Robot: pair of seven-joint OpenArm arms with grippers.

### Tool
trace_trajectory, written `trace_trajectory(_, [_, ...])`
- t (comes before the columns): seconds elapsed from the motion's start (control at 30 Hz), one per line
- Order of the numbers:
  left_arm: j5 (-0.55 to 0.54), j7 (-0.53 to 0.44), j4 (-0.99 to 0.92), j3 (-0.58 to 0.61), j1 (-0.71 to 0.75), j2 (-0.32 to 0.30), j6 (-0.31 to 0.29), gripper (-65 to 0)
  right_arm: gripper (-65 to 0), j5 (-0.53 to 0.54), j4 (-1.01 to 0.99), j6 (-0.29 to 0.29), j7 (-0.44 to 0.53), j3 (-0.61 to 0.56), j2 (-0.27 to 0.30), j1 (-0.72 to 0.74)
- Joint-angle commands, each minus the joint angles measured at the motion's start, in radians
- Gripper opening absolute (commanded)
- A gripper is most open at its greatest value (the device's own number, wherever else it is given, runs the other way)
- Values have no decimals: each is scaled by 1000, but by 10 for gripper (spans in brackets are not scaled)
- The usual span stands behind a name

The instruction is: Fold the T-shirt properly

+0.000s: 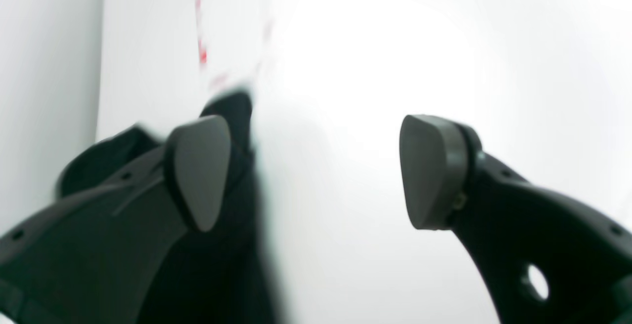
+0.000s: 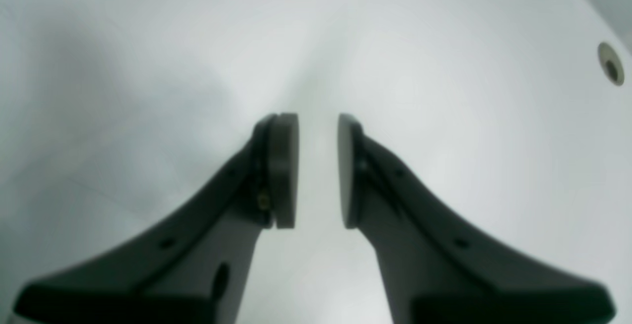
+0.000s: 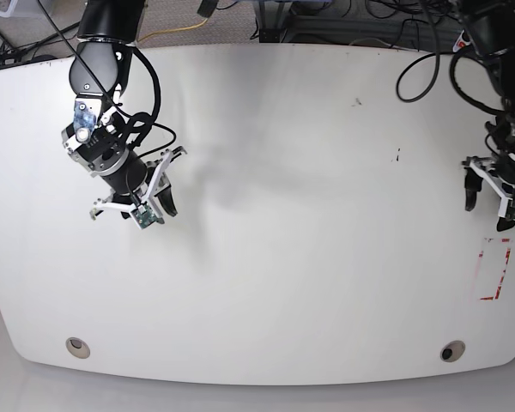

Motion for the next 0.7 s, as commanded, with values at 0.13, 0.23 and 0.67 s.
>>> trace_trajectory(0.13, [99, -280, 81, 101, 85, 190, 176, -151, -520, -94, -74, 0, 354, 103, 9, -62])
trace_trajectory(0.23, [140, -382, 93, 150, 155, 268, 259, -151, -520, -94, -121, 0, 456, 139, 9, -102])
trace_trajectory(0.67, [159, -474, 348, 285, 589, 431, 297, -151, -520, 87, -161, 0, 517, 238, 9, -375])
